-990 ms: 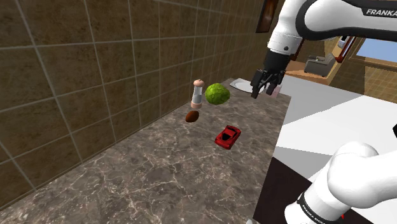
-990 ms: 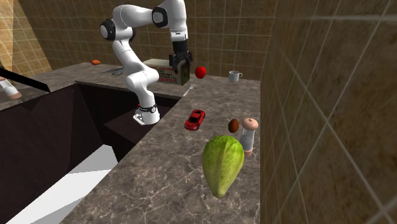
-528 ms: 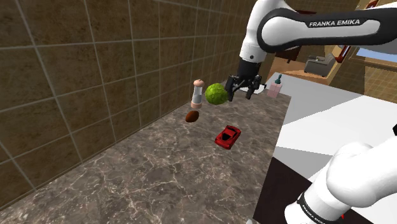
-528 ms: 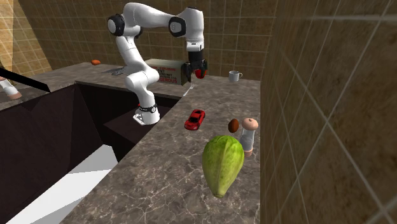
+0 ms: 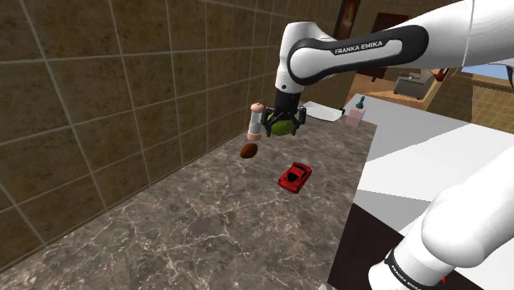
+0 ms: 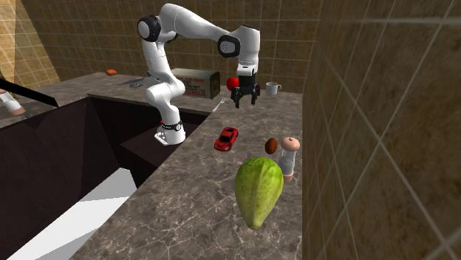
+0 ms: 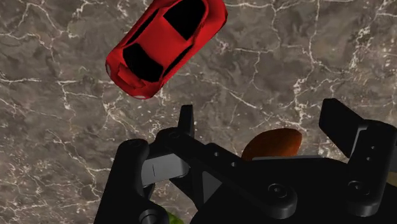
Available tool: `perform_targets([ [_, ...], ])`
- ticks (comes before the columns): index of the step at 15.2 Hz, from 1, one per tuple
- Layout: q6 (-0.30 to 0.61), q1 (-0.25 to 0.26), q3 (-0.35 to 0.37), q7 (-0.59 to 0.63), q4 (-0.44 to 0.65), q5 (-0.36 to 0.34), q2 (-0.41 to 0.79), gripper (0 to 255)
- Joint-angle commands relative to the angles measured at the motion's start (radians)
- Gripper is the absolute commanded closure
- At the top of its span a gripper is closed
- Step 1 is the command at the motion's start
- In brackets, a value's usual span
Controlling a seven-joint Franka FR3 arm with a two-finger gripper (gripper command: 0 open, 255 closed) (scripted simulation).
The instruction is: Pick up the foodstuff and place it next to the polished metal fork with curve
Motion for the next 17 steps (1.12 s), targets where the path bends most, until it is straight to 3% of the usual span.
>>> perform_targets([
  [1, 0.027, -0.006, 0.007, 0.056, 0.044, -0.019, 0.081, 0],
  [8, 0.053, 0.001, 0.007, 0.24, 0.266, -0.092, 0.37, 0],
  [15, 0.02, 0.029, -0.031, 0.376, 0.549, -0.137, 0.653, 0],
  [17, 0.044, 0.028, -0.033, 0.377, 0.531, -0.138, 0.659, 0],
])
